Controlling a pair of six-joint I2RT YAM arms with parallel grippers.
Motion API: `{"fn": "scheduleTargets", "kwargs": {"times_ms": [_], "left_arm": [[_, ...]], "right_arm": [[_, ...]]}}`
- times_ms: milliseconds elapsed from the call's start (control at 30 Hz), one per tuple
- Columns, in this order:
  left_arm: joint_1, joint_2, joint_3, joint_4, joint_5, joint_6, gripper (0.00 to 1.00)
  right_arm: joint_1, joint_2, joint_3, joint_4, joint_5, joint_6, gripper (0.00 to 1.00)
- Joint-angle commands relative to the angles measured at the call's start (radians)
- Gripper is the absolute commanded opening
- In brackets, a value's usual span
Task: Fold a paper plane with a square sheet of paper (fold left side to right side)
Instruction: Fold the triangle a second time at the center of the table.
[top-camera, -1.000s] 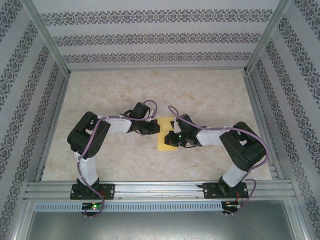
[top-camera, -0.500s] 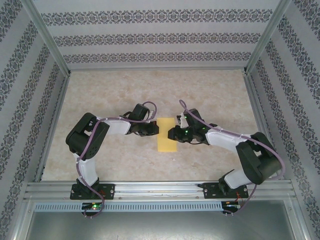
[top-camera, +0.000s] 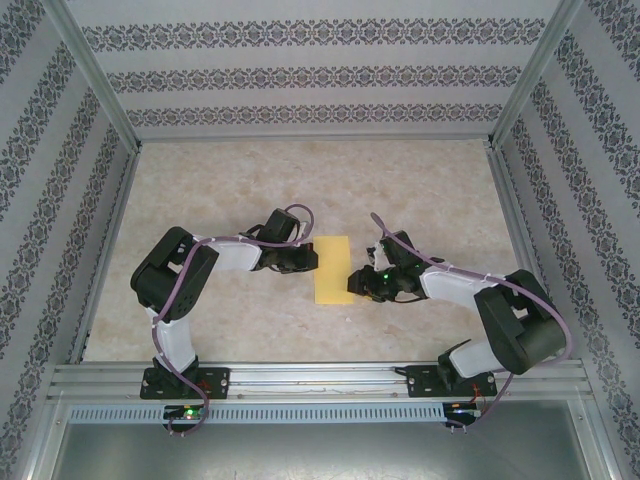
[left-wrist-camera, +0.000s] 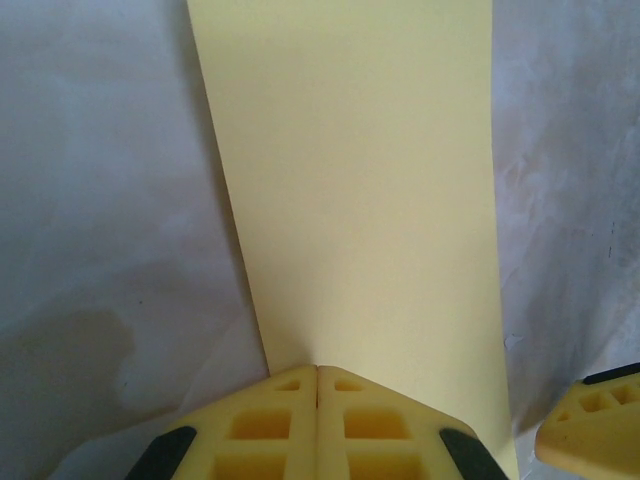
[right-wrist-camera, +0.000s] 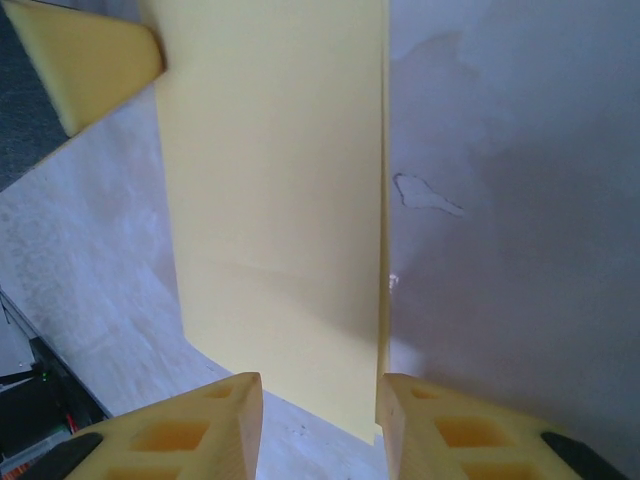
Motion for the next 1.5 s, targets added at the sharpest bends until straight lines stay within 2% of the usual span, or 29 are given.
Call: {"fn": "scheduleTargets", "kwargs": {"times_ms": [0,1000,1467], "left_arm": [[-0.019,0.007,-0.037,-0.064,-0.029,-0.007,0.00],[-0.027,0.009,-0.033,-0.060,-0.029,-0.012,0.00],[-0.027,0.006,-0.032,-0.053,-0.021,-0.012,0.00]], "right_arm": [[0.005,0.023,-0.016,0.022,-0.023,0.018,0.37],[0.033,0.067,0.003,0.119,-0.075,0.079,0.35],[-0.005,0.092,0.034,0.162,-0.110,0.082,0.35]]}}
